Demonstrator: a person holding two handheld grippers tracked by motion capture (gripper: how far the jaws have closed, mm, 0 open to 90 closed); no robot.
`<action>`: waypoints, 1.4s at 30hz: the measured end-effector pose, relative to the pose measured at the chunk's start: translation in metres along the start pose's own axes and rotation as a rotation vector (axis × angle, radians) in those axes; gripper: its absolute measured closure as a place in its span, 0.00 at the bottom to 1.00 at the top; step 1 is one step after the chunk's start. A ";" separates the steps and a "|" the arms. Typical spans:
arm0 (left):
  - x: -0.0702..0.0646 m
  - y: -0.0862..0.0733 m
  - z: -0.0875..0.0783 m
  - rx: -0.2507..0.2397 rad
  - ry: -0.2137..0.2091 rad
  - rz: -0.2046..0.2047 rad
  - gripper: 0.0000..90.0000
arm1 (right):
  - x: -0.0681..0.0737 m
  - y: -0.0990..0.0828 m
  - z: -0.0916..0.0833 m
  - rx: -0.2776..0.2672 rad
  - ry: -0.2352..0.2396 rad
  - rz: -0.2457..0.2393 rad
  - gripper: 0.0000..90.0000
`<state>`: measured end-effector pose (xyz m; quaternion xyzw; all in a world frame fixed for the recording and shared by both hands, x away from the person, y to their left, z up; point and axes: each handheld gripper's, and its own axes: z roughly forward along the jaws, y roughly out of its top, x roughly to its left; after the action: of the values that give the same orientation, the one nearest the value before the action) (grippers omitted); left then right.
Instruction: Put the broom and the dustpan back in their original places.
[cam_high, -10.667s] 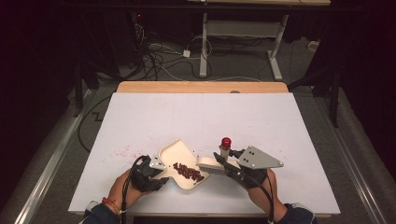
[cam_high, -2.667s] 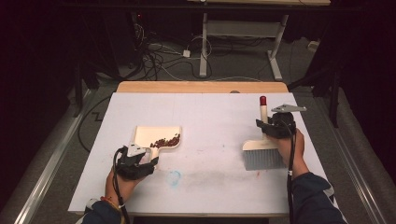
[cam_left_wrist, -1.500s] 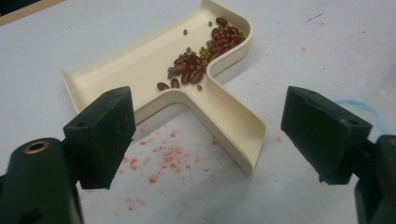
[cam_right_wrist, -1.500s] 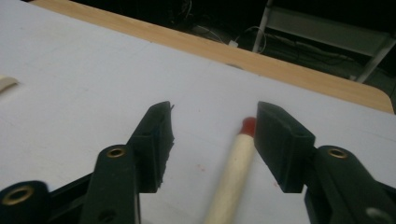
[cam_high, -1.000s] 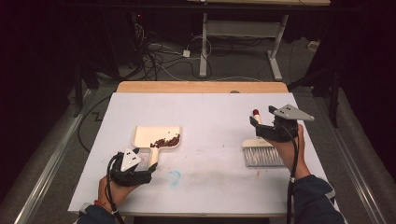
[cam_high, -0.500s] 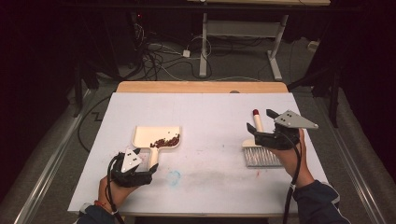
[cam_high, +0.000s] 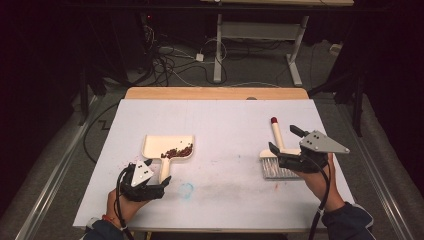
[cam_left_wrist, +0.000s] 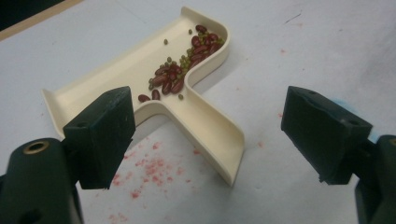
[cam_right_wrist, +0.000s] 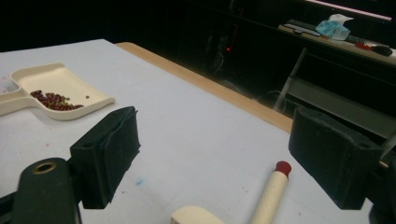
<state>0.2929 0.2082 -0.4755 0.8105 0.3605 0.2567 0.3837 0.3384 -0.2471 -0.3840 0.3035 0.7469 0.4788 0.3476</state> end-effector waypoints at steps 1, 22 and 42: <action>0.000 0.000 0.000 -0.001 0.001 -0.001 0.19 | 0.001 -0.003 -0.002 -0.001 0.003 -0.008 0.18; -0.010 0.001 -0.001 0.011 0.004 0.052 0.19 | 0.027 -0.074 -0.025 0.010 0.036 -0.099 0.20; -0.010 0.002 0.002 0.008 -0.001 0.079 0.19 | 0.036 -0.079 -0.032 0.006 0.039 -0.124 0.21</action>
<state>0.2890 0.1984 -0.4770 0.8256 0.3292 0.2699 0.3703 0.2823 -0.2637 -0.4559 0.2483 0.7725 0.4598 0.3609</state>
